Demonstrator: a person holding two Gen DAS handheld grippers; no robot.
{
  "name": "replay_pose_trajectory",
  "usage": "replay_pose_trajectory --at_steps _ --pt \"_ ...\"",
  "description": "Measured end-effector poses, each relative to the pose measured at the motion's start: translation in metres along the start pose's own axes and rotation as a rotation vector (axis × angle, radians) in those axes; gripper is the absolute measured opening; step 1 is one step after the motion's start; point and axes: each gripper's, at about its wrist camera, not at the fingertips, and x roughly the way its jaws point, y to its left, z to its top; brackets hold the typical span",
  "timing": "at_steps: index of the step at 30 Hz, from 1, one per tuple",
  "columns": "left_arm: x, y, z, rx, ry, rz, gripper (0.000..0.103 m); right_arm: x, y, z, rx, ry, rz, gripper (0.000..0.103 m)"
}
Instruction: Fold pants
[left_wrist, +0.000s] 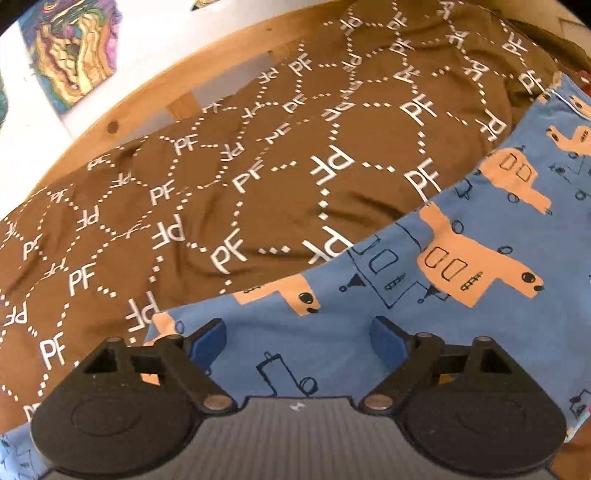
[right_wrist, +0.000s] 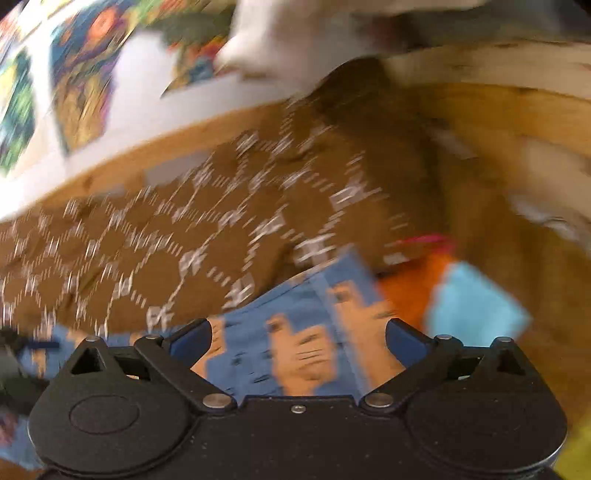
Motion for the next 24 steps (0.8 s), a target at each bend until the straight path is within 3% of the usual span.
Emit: replay_pose_trajectory --at_steps 3,7,13,16,21,24 --pt "-0.01 0.01 0.01 -0.035 0.001 -0.038 0.09 -0.033 -0.021 -0.011 0.104 -0.04 -0.028 0.102" --pt "-0.027 0.009 0.045 -0.016 -0.098 -0.089 0.095 -0.046 -0.037 -0.027 0.242 0.006 -0.005 0.102" --pt "-0.032 -0.026 0.116 0.001 -0.207 -0.307 0.097 -0.038 -0.039 -0.033 0.347 -0.007 0.123 0.096" --pt "-0.028 -0.055 0.141 0.033 -0.24 -0.407 0.096 -0.033 -0.038 -0.035 0.336 0.002 0.113 0.089" --pt "-0.012 -0.103 0.163 0.07 -0.214 -0.52 0.091 -0.021 -0.041 -0.039 0.323 0.045 0.037 0.072" --pt "-0.001 -0.124 0.163 0.139 -0.174 -0.51 0.091 -0.017 -0.044 -0.042 0.326 0.039 0.03 0.068"
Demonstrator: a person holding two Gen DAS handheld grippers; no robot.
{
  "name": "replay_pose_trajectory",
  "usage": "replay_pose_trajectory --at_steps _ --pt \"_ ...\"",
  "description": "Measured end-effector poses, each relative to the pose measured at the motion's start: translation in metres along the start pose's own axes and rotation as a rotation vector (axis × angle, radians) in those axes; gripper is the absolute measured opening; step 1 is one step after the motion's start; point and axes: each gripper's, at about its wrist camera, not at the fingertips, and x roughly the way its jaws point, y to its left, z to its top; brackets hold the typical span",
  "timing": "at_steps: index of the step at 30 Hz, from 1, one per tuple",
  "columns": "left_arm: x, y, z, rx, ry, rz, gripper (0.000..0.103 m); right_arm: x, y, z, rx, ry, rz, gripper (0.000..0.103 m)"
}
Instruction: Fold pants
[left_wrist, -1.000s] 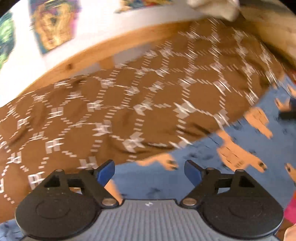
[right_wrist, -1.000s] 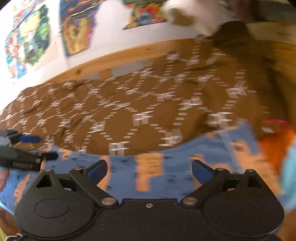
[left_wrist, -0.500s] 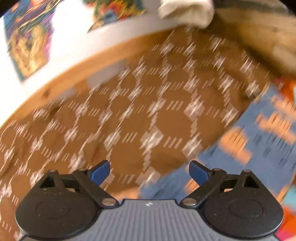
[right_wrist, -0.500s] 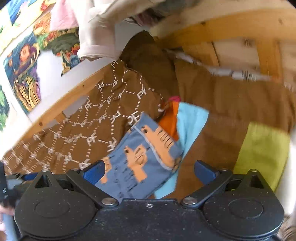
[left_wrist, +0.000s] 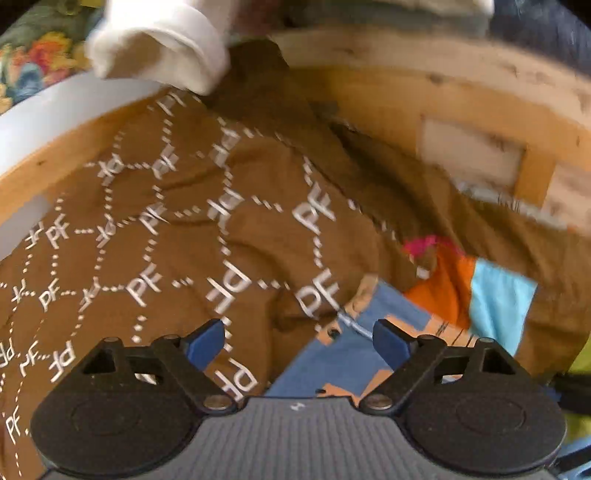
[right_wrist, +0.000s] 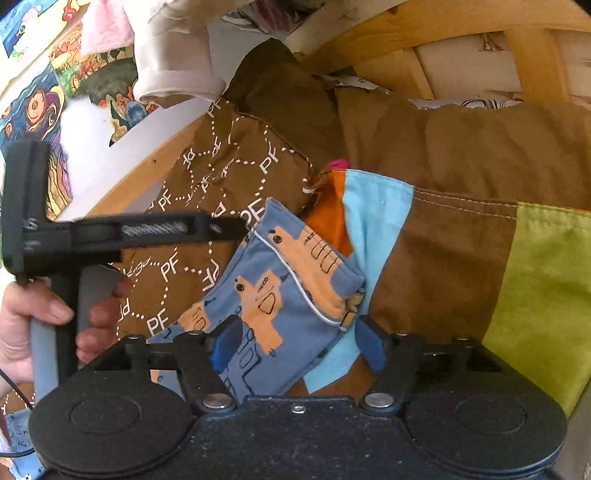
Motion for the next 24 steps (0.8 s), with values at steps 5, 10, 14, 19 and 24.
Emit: replay_pose_trajectory --at_steps 5,10,14,19,24 --pt "0.029 0.005 -0.014 -0.043 0.142 0.119 0.099 0.002 -0.01 0.002 0.061 -0.018 -0.008 0.06" --pt "0.023 0.015 -0.021 -0.104 0.143 0.117 0.099 0.004 -0.013 0.002 0.089 -0.036 -0.021 0.058" --pt "0.006 0.016 -0.02 -0.141 0.115 0.136 0.097 0.005 -0.018 0.002 0.144 -0.064 -0.018 0.058" --pt "-0.016 0.023 -0.012 -0.284 0.075 0.09 0.096 0.008 -0.015 0.002 0.125 -0.072 -0.034 0.05" --pt "-0.025 0.024 0.003 -0.393 0.092 -0.008 0.092 0.008 -0.008 0.003 0.046 -0.076 -0.12 0.021"
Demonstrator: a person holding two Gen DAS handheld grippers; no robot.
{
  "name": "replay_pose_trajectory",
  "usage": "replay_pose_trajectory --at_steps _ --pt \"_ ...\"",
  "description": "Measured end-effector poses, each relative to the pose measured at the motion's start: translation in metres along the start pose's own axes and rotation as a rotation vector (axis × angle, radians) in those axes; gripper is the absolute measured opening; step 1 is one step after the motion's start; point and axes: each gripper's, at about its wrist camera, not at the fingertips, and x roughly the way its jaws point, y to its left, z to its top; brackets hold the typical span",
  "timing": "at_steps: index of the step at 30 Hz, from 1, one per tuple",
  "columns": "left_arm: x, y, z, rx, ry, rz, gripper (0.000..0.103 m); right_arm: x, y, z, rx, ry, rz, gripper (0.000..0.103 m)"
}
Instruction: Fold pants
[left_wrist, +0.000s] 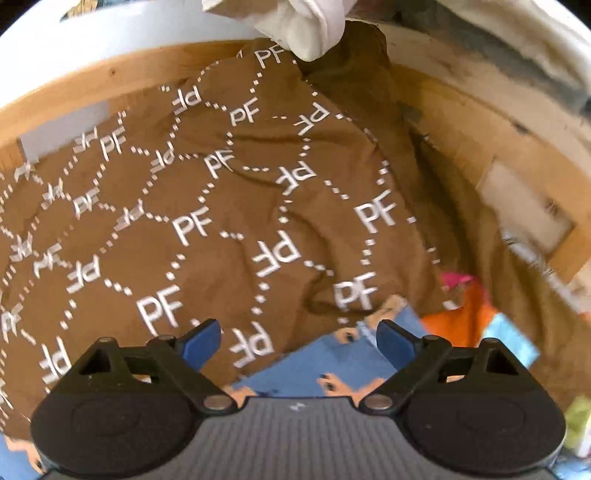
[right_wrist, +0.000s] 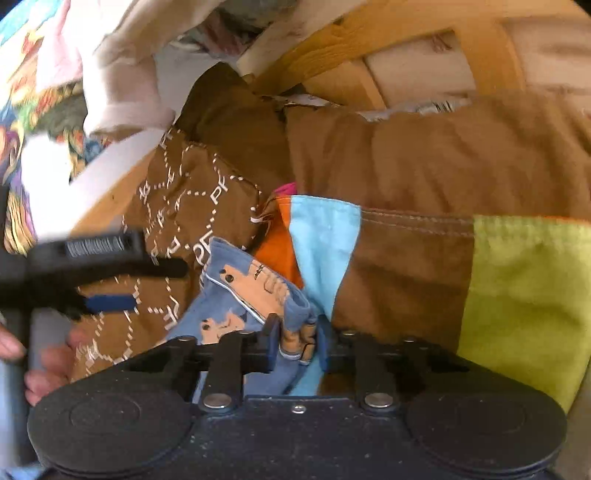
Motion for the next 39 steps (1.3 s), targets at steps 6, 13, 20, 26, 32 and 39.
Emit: replay_pose_trajectory --at_steps 6,13,20,26,32,39 --pt "-0.012 0.002 0.001 -0.054 0.08 -0.165 0.079 -0.02 0.063 -0.027 -0.559 -0.156 -0.137 0.021" --pt "-0.009 0.002 -0.007 -0.064 0.145 -0.223 0.079 -0.025 0.1 -0.067 -0.903 -0.182 -0.129 0.019" --pt "0.002 -0.005 -0.012 -0.033 0.161 -0.197 0.079 -0.017 0.056 -0.03 -0.457 -0.039 -0.103 0.052" --pt "0.024 -0.005 -0.015 -0.022 0.173 -0.127 0.079 -0.007 0.011 -0.009 -0.081 0.017 0.015 0.053" --pt "0.039 -0.004 -0.026 -0.003 0.184 -0.075 0.081 0.004 -0.007 -0.001 0.074 0.014 0.067 0.036" --pt "0.018 0.002 -0.009 -0.096 0.161 -0.162 0.082 -0.011 0.02 -0.006 -0.149 -0.035 0.0 0.014"
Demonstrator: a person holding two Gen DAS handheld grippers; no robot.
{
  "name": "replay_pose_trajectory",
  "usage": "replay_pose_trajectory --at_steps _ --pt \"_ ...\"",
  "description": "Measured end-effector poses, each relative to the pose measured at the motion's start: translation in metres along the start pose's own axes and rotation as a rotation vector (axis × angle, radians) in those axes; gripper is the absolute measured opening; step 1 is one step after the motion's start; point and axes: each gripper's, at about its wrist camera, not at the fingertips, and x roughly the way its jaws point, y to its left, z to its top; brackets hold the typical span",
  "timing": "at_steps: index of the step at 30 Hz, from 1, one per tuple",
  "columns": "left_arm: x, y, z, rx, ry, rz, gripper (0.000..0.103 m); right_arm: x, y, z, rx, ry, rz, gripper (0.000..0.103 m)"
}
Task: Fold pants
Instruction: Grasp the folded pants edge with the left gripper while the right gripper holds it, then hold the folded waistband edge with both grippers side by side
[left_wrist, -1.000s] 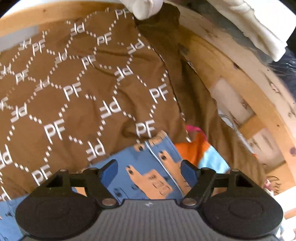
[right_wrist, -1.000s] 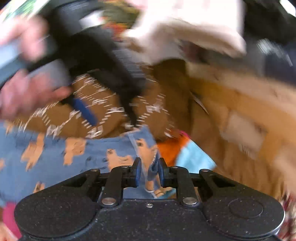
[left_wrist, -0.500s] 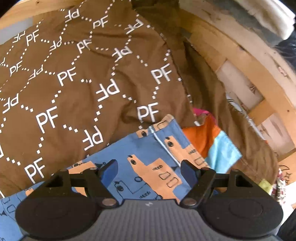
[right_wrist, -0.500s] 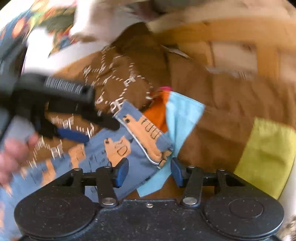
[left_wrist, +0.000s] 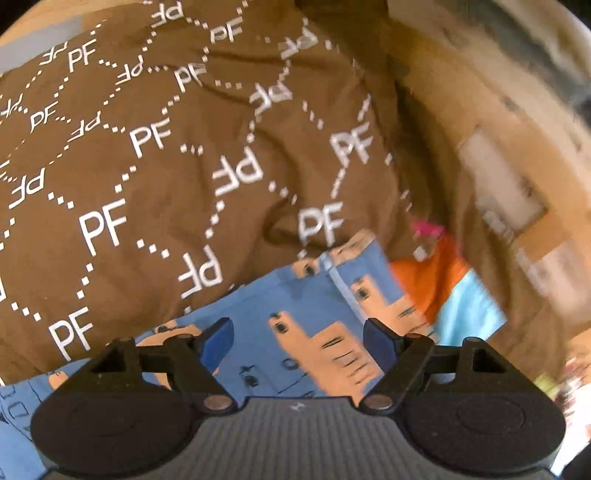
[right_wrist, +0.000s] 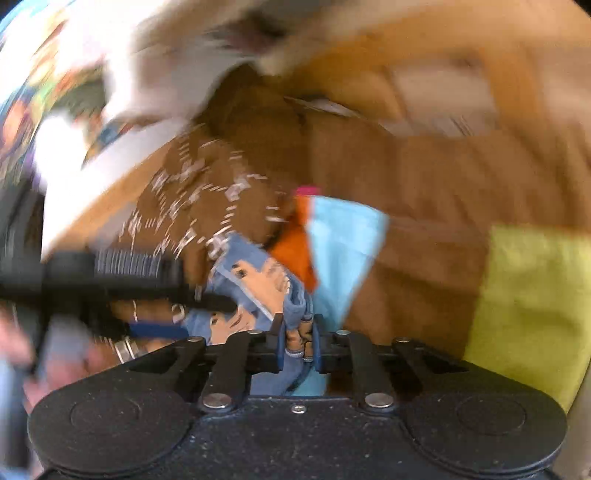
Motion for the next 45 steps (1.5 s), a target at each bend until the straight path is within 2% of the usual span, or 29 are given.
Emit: replay_pose_trajectory --at_steps 5,9,13,17,24,26,27,28,29,34,37,41,45 --pt "-0.019 0.005 0.006 -0.047 -0.01 -0.072 0.082 -0.013 0.069 -0.03 -0.549 -0.092 -0.044 0.014" --pt "-0.02 0.008 -0.001 -0.047 0.01 -0.076 0.082 -0.014 0.096 -0.056 -0.774 -0.085 -0.019 0.014" --pt "-0.01 0.011 -0.015 -0.04 0.038 -0.047 0.077 -0.013 0.103 -0.061 -0.829 -0.08 -0.012 0.014" --pt "-0.005 0.014 -0.024 -0.045 0.057 -0.064 0.067 -0.01 0.105 -0.06 -0.834 -0.067 -0.012 0.014" --pt "-0.004 0.005 -0.021 -0.019 0.017 -0.019 0.054 -0.008 0.107 -0.065 -0.865 -0.059 -0.012 0.014" --pt "-0.005 0.005 -0.02 -0.029 0.01 -0.011 0.046 -0.008 0.108 -0.066 -0.872 -0.06 -0.013 0.014" --pt "-0.006 0.006 -0.02 -0.034 0.008 -0.006 0.033 -0.008 0.108 -0.066 -0.875 -0.06 -0.013 0.014" --pt "-0.006 0.007 -0.019 -0.036 0.009 -0.004 0.015 -0.009 0.108 -0.066 -0.877 -0.06 -0.012 0.014" --pt "-0.007 0.008 -0.019 -0.035 0.009 -0.007 0.012 -0.009 0.108 -0.067 -0.88 -0.061 -0.011 0.014" --pt "-0.026 0.016 -0.029 -0.049 -0.036 -0.017 0.01 -0.018 0.111 -0.071 -0.894 -0.088 0.002 0.014" --pt "-0.045 0.03 -0.037 -0.102 -0.064 -0.047 0.01 -0.028 0.114 -0.073 -0.909 -0.116 0.034 0.014" --pt "-0.076 0.049 -0.048 -0.164 -0.089 -0.058 0.01 -0.043 0.124 -0.078 -0.933 -0.139 0.123 0.014" --pt "-0.099 0.073 -0.066 -0.232 -0.104 -0.042 0.01 -0.054 0.138 -0.088 -0.961 -0.119 0.226 0.014"
